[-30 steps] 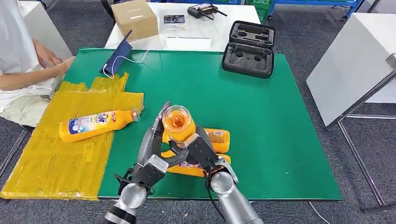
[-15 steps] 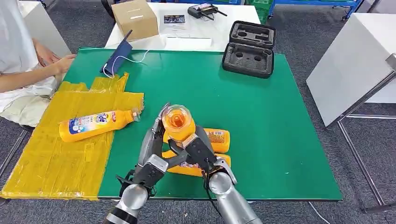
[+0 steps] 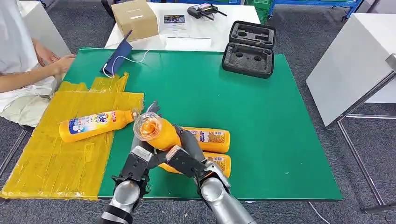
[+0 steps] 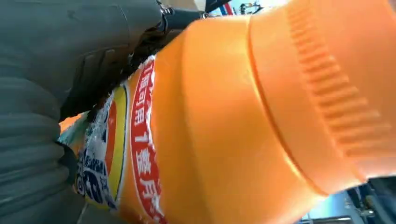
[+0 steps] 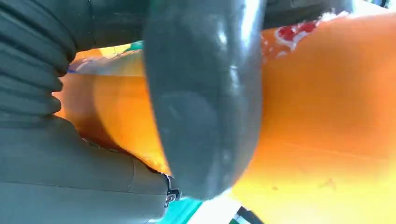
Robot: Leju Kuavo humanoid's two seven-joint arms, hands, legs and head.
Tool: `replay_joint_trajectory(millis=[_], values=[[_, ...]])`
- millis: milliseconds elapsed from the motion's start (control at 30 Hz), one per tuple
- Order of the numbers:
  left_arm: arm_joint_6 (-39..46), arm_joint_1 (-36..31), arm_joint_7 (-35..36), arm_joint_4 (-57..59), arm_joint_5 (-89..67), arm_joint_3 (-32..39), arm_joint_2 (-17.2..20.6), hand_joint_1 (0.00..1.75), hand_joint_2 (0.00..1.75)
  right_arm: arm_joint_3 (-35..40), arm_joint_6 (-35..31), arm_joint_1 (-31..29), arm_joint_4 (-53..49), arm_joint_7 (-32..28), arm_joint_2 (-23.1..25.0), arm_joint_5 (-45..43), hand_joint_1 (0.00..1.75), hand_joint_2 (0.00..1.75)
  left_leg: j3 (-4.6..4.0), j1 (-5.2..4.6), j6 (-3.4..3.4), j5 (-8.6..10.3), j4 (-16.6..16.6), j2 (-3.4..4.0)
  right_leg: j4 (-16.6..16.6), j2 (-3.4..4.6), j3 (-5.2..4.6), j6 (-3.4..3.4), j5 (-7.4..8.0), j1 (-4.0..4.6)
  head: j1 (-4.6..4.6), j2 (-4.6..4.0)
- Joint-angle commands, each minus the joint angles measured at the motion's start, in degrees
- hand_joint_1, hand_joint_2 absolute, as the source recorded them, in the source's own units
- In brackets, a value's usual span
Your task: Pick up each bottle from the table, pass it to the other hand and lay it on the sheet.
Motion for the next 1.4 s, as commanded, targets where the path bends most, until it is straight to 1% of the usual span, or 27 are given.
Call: replay_joint_trajectory(millis=[33, 67, 167, 233, 267, 300, 333, 367, 400, 433, 500, 633, 667, 700, 733, 867, 900, 1067, 1100, 1133, 1167, 1200, 1233, 1267, 1300, 1367, 1400], values=[[-0.6, -3.06, 0.48, 3.36, 0.55, 2.09, -0.14, 0.0, 1.75, 4.25, 0.28, -0.5, 1.6, -0.29, -1.22, 0.32, 1.75, 1.75, 0.29, 0.06, -0.15, -0.14, 0.0, 0.06, -0.03, 0.09, 0.31, -0.14, -0.13, 0.06, 0.0, 0.0], [-0.6, -3.06, 0.48, 3.36, 0.55, 2.09, -0.14, 0.0, 1.75, 4.25, 0.28, -0.5, 1.6, -0.29, -1.22, 0.32, 1.75, 1.75, 0.13, 0.03, -0.09, -0.05, -0.02, 0.03, -0.03, 0.04, 0.15, -0.08, -0.05, 0.03, 0.0, 0.0], [-0.6, -3.06, 0.48, 3.36, 0.55, 2.09, -0.14, 0.0, 1.75, 4.25, 0.28, -0.5, 1.6, -0.29, -1.22, 0.32, 1.75, 1.75, 0.31, 0.04, -0.15, -0.15, 0.0, 0.08, -0.01, 0.1, 0.32, -0.14, -0.14, 0.04, 0.0, 0.0], [-0.6, -3.06, 0.48, 3.36, 0.55, 2.09, -0.14, 0.0, 1.75, 4.25, 0.28, -0.5, 1.6, -0.29, -1.22, 0.32, 1.75, 1.75, 0.16, 0.05, -0.1, -0.08, -0.01, 0.03, -0.04, 0.05, 0.19, -0.09, -0.07, 0.06, 0.0, 0.0], [-2.39, -3.07, 0.68, 3.4, 2.48, 2.72, -0.27, 0.0, 1.75, 4.3, 0.2, -0.49, 1.81, -0.18, -1.33, 0.29, 1.75, 1.75, 0.3, 0.05, -0.15, -0.15, -0.01, 0.05, -0.01, 0.07, 0.31, -0.14, -0.14, 0.05, 0.0, 0.0], [-3.07, -2.93, 0.74, 3.11, 3.83, 3.59, -0.42, 0.0, 1.75, 4.28, 0.03, -0.38, 1.84, 0.0, -1.35, 0.26, 1.75, 1.75, 0.2, 0.06, -0.11, -0.09, -0.02, 0.05, -0.04, 0.07, 0.22, -0.1, -0.07, 0.06, 0.0, 0.0], [-2.76, -2.84, 0.55, 2.7, 3.98, 4.16, -0.44, 0.1, 1.75, 4.29, -0.08, -0.29, 1.9, 0.08, -1.36, 0.26, 1.75, 1.75, 0.3, 0.06, -0.15, -0.15, 0.01, 0.07, -0.02, 0.09, 0.32, -0.13, -0.14, 0.07, 0.0, 0.0], [-2.75, -2.67, 0.39, 2.13, 4.8, 4.97, -0.62, 0.49, 1.75, 4.35, -0.24, -0.25, 1.98, 0.15, -1.4, 0.29, 1.75, 1.75, 0.2, 0.04, -0.1, -0.09, -0.01, 0.07, -0.04, 0.09, 0.2, -0.09, -0.07, 0.05, 0.0, 0.0], [-2.83, -2.56, 0.33, 1.72, 4.97, 5.28, -0.58, 1.71, 1.75, 4.4, -0.48, -0.25, 1.98, 0.21, -1.43, 0.37, 1.75, 1.75, 0.29, 0.06, -0.14, -0.14, -0.01, 0.1, -0.03, 0.12, 0.29, -0.13, -0.11, 0.06, 0.0, 0.0], [-2.89, -2.44, 0.31, 1.4, 5.08, 5.5, -0.56, 1.75, 1.75, 4.43, -0.58, -0.26, 2.02, 0.24, -1.47, 0.38, 1.75, 1.75, 0.33, 0.07, -0.16, -0.17, 0.02, 0.11, -0.02, 0.14, 0.34, -0.14, -0.14, 0.07, 0.0, 0.0], [-2.96, -2.24, 0.31, 1.21, 5.1, 5.61, -0.66, 1.75, 1.75, 4.23, -0.87, -0.24, 1.97, 0.31, -1.52, 0.32, 1.75, 1.75, 0.17, 0.06, -0.1, -0.08, -0.01, 0.08, -0.04, 0.09, 0.18, -0.09, -0.06, 0.06, 0.02, 0.0], [-3.07, -2.16, 0.31, 1.46, 5.08, 5.49, -0.74, 1.75, 1.75, 3.82, -1.04, -0.09, 1.39, 0.33, -1.73, 0.17, 1.75, 1.75, 0.31, 0.05, -0.14, -0.15, -0.01, 0.09, -0.03, 0.1, 0.32, -0.13, -0.13, 0.05, 0.0, 0.0], [-3.09, -2.13, 0.31, 1.47, 5.08, 5.5, -0.75, 1.75, 1.75, 3.71, -1.08, -0.04, 1.24, 0.33, -1.76, 0.13, 1.75, 1.75, 0.17, 0.05, -0.09, -0.07, -0.02, 0.02, -0.04, 0.03, 0.19, -0.08, -0.07, 0.05, 0.02, 0.0], [-3.02, -1.99, 0.18, 1.27, 5.24, 5.65, -0.83, 1.75, 1.75, 3.42, -1.22, 0.12, 0.77, 0.34, -1.89, 0.02, 1.75, 1.75, 0.29, 0.06, -0.14, -0.14, 0.0, 0.05, -0.04, 0.07, 0.32, -0.13, -0.13, 0.06, 0.02, 0.0], [-2.34, -1.79, -0.37, 0.7, 5.29, 5.95, -0.93, 1.75, 1.75, 2.98, -1.58, 0.24, 0.33, 0.4, -1.95, -0.12, 1.75, 1.75, 0.15, 0.05, -0.08, -0.07, -0.02, 0.04, -0.05, 0.06, 0.17, -0.08, -0.05, 0.05, 0.0, 0.0], [0.28, -1.14, -1.15, -1.44, 3.8, 6.03, -0.69, 1.75, 1.75, 2.05, -1.82, 0.62, -1.48, 0.46, -2.41, -0.41, 1.75, 1.75, 0.28, 0.05, -0.13, -0.16, 0.02, 0.04, -0.01, 0.06, 0.3, -0.13, -0.15, 0.05, 0.02, 0.0], [0.72, -1.03, -1.2, -1.84, 3.43, 5.96, -0.59, 1.75, 1.75, 1.91, -1.84, 0.72, -1.89, 0.49, -2.45, -0.44, 1.75, 1.75, 0.15, 0.05, -0.09, -0.08, 0.0, 0.02, -0.03, 0.04, 0.17, -0.08, -0.07, 0.05, 0.02, 0.0], [3.42, -0.88, -1.92, -2.85, 1.22, 5.77, -0.35, 1.75, 1.75, 1.25, -2.32, 0.67, -3.24, 0.52, -2.65, -0.66, 1.75, 1.75, 0.33, 0.06, -0.15, -0.18, 0.01, 0.03, -0.02, 0.05, 0.36, -0.14, -0.18, 0.06, 0.0, 0.0], [3.67, -0.89, -1.98, -3.08, 1.05, 5.81, -0.2, 1.75, 1.75, 1.21, -2.34, 0.67, -3.6, 0.52, -2.75, -0.68, 1.75, 1.75, 0.19, 0.05, -0.1, -0.09, -0.01, 0.03, -0.04, 0.03, 0.2, -0.09, -0.09, 0.05, 0.0, 0.0], [4.56, -0.86, -2.16, -3.46, 0.37, 5.85, -0.05, 1.75, 1.75, 1.11, -2.58, 0.74, -4.18, 0.45, -2.84, -0.68, 0.54, 1.75, 0.34, 0.05, -0.15, -0.18, 0.02, 0.05, -0.01, 0.07, 0.35, -0.14, -0.18, 0.05, 0.0, 0.0], [5.02, -0.85, -2.19, -3.97, 0.04, 6.02, 0.1, 1.75, 1.75, 0.79, -3.02, 0.92, -4.96, 0.41, -2.88, -0.79, 0.16, 1.75, 0.2, 0.07, -0.11, -0.11, 0.01, 0.03, -0.04, 0.03, 0.23, -0.1, -0.1, 0.07, 0.0, 0.0], [6.34, -0.66, -2.39, -5.15, -0.81, 6.34, 0.37, 1.75, 1.75, 0.34, -3.77, 1.3, -6.48, 0.26, -2.98, -1.0, 0.16, 1.75, 0.3, 0.06, -0.14, -0.15, 0.01, 0.03, -0.02, 0.04, 0.32, -0.13, -0.15, 0.06, 0.0, 0.0], [6.27, -0.8, -2.38, -5.31, -0.76, 6.41, 0.47, 1.75, 1.75, 0.29, -3.7, 1.1, -6.65, 0.26, -3.09, -0.98, 0.16, 1.75, 0.15, 0.04, -0.09, -0.07, -0.01, 0.02, -0.03, 0.02, 0.17, -0.08, -0.07, 0.05, 0.02, 0.0], [6.36, -0.48, -2.27, -6.25, -0.83, 6.57, 0.66, 1.75, 1.75, 0.12, -3.84, 1.56, -7.81, 0.39, -3.27, -1.07, 0.0, 1.75, 0.26, 0.06, -0.13, -0.15, 0.03, 0.06, 0.0, 0.07, 0.27, -0.13, -0.14, 0.05, 0.0, 0.0], [7.02, -0.4, -2.33, -6.51, -1.33, 6.72, 0.69, 1.75, 1.75, -0.21, -4.16, 1.76, -8.17, 0.39, -3.15, -1.27, 0.0, 1.75, 0.12, 0.05, -0.09, -0.07, 0.01, 0.05, -0.02, 0.06, 0.13, -0.08, -0.06, 0.05, 0.02, 0.0], [9.54, -0.19, -2.7, -9.2, -2.84, 7.65, 1.44, 1.75, 1.75, -1.17, -5.08, 2.4, -11.11, 0.13, -3.69, -1.86, 0.0, 1.75, 0.27, 0.05, -0.15, -0.17, 0.05, 0.05, 0.03, 0.07, 0.28, -0.14, -0.18, 0.05, 0.04, 0.0], [13.04, -0.67, -3.17, -10.19, -5.96, 8.37, 2.0, 1.75, 1.75, -2.18, -6.1, 2.65, -12.43, -0.16, -3.83, -2.37, 0.0, 1.75, 0.16, 0.04, -0.1, -0.1, 0.02, 0.06, 0.0, 0.07, 0.16, -0.09, -0.09, 0.04, 0.02, 0.0]])
